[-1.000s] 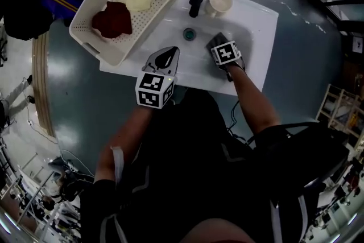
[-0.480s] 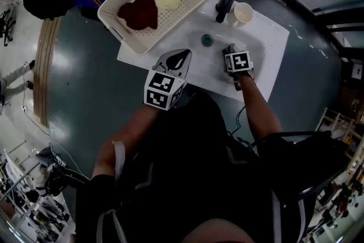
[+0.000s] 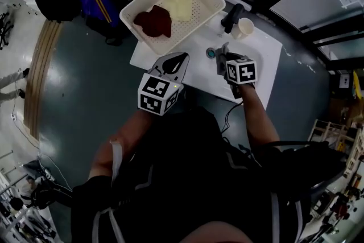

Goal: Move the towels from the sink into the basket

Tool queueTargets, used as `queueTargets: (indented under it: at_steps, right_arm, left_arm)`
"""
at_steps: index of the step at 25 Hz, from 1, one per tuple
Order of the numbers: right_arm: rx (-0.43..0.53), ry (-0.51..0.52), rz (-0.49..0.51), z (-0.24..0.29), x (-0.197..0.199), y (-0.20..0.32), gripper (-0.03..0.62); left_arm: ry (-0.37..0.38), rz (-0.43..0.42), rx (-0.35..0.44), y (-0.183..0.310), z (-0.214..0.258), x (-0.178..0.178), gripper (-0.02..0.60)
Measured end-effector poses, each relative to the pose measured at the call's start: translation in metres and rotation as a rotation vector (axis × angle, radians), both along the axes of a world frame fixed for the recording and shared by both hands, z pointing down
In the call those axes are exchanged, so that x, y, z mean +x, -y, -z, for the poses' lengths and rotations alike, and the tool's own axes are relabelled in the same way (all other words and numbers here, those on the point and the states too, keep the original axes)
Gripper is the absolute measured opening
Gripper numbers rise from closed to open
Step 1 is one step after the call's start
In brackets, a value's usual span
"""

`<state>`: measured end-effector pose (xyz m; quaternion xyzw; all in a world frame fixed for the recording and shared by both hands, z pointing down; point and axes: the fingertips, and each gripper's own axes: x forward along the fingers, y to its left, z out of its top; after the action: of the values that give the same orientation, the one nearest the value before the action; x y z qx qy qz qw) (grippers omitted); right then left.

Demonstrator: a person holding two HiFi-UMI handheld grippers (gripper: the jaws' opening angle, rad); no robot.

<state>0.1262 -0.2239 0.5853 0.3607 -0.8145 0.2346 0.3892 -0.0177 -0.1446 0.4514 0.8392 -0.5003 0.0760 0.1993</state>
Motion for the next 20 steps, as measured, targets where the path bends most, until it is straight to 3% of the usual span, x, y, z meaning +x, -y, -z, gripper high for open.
queueTargets:
  at_steps: [10, 16, 20]
  right_arm:
    - [0.198, 0.14, 0.155, 0.122, -0.096, -0.01, 0.054]
    - [0.274, 0.146, 0.298, 0.17, -0.14, 0.006, 0.054]
    - [0.287, 0.149, 0.458, 0.18, -0.173, 0.025, 0.054]
  left_arm:
    - [-0.031, 0.109, 0.09, -0.03, 0.034, -0.095, 0.008]
    - [-0.041, 0.178, 0.107, -0.036, 0.041, -0.132, 0.008]
    - [-0.036, 0.226, 0.111, -0.026, 0.046, -0.146, 0.008]
